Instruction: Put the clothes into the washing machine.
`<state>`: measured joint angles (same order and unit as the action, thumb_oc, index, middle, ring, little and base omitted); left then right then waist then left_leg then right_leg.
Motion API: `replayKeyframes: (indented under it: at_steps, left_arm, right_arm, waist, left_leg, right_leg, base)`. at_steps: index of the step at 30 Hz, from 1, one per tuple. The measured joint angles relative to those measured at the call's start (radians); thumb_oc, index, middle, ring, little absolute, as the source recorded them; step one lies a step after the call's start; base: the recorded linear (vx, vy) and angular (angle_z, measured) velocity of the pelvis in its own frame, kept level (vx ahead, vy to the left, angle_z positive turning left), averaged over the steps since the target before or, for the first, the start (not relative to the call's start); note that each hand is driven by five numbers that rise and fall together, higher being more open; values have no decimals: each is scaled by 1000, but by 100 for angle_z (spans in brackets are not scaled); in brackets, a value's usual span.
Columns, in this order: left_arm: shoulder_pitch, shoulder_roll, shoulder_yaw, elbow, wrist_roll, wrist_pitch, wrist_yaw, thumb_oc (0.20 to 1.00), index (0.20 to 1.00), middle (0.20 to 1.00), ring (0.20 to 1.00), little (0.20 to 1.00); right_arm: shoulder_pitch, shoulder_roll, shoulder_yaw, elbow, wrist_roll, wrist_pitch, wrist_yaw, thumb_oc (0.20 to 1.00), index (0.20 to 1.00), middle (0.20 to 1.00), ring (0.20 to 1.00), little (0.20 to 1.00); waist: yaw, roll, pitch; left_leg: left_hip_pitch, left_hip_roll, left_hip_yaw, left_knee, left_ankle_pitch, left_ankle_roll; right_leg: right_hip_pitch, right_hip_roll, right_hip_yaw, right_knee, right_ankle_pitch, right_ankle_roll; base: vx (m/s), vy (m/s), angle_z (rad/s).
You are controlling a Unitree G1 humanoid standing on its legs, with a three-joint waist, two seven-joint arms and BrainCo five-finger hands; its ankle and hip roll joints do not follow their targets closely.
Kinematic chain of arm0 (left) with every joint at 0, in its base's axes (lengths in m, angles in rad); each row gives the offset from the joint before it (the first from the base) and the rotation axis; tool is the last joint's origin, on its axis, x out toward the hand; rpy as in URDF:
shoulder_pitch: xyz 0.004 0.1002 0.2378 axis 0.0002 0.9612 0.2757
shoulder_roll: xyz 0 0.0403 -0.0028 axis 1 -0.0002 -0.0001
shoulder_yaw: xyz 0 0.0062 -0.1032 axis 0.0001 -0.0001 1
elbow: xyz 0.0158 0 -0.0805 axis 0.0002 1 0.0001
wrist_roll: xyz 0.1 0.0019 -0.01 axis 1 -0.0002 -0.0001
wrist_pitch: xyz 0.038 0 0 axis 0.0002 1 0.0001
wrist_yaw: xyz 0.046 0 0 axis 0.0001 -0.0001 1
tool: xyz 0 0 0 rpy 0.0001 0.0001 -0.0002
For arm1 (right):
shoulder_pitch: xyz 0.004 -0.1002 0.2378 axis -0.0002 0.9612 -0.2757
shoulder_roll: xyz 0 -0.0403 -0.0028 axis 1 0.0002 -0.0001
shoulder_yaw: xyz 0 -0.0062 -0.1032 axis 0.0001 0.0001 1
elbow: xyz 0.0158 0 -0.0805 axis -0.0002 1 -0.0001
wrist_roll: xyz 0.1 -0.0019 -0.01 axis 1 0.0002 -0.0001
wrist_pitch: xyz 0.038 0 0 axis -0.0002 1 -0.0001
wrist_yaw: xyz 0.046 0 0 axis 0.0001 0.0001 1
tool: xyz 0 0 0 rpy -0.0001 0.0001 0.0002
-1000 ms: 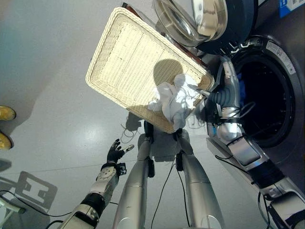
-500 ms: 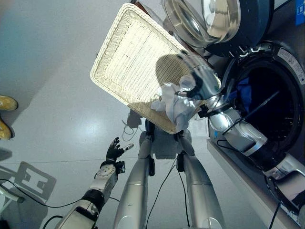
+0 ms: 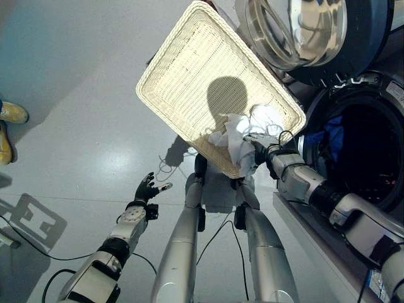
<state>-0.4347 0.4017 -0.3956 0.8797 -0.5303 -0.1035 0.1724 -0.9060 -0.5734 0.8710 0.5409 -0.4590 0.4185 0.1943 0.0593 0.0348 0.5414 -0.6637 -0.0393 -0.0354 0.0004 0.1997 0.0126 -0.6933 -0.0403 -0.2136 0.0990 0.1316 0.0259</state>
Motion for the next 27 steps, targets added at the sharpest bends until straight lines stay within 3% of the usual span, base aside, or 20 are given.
replayKeyframes:
  at_steps: [2, 5, 8, 19, 20, 21, 22, 27]
  left_arm:
    - [-5, 3, -9, -2, 6, 4, -3, 1000, 1000, 1000, 1000, 1000]
    - [-7, 3, -16, -6, 8, 14, -7, 1000, 1000, 1000, 1000, 1000]
    - [-11, -3, -20, -25, 8, 25, -7, 1000, 1000, 1000, 1000, 1000]
    - [-23, -59, -82, -33, 8, 27, 8, 1000, 1000, 1000, 1000, 1000]
    - [-22, -69, -87, -32, 8, 27, 11, 1000, 1000, 1000, 1000, 1000]
    - [-22, -69, -87, -32, 8, 27, 11, 1000, 1000, 1000, 1000, 1000]
    - [-22, -80, -97, -33, 8, 27, 23, 1000, 1000, 1000, 1000, 1000]
    - [-26, -104, -115, -36, 7, 21, 33, 1000, 1000, 1000, 1000, 1000]
  right_arm:
    - [-19, 5, 0, 15, 0, 20, 43, 1000, 1000, 1000, 1000, 1000]
    - [-73, 87, -38, 199, -15, 25, 106, 1000, 1000, 1000, 1000, 1000]
    - [-74, 92, -49, 235, -63, 25, 124, 1000, 1000, 1000, 1000, 1000]
    - [-120, 191, -96, 450, -173, 8, -29, 1000, 1000, 1000, 1000, 1000]
    - [-123, 199, -99, 464, -203, 8, -31, 344, 344, 344, 344, 344]
    - [-123, 199, -99, 464, -203, 8, -31, 344, 344, 344, 344, 344]
    - [-123, 208, -97, 480, -243, 8, -32, 200, 200, 200, 200, 200]
    - [-123, 209, -96, 501, -265, -10, -78, 200, 200, 200, 200, 200]
  waist:
    - [15, 0, 0]
    - [25, 1, 0]
    - [48, 1, 0]
    - [66, 10, -3]
    - [68, 10, -3]
    - [68, 10, -3]
    - [72, 17, -4]
    - [71, 42, -9]
  left_leg:
    - [-1, 0, -6, 0, 1, 0]
    - [-1, -2, -20, 0, 4, -4]
    - [-1, -2, -26, 0, 5, -7]
    - [-29, -22, -30, 0, 11, -15]
    - [-30, -24, -30, 0, 11, -15]
    - [-30, -24, -30, 0, 11, -15]
    - [-31, -25, -31, 0, 11, -15]
    - [-32, -31, -28, -2, 12, -15]
  right_leg:
    - [1, -1, -5, 1, -1, -2]
    - [1, -4, -16, 10, -9, -11]
    - [-3, -6, -23, 24, -18, -21]
    - [-62, -34, -24, 95, -50, -36]
    - [-70, -38, -22, 107, -56, -37]
    - [-70, -38, -22, 107, -56, -37]
    - [-71, -39, -23, 110, -58, -39]
    - [-85, -48, -19, 134, -69, -38]
  base:
    - [6, -51, 7]
    - [4, -38, 10]
    - [-4, -13, 9]
    - [0, 10, 2]
    - [0, 0, 0]
    - [0, 0, 0]
    - [4, 52, 2]
    - [1, 57, 1]
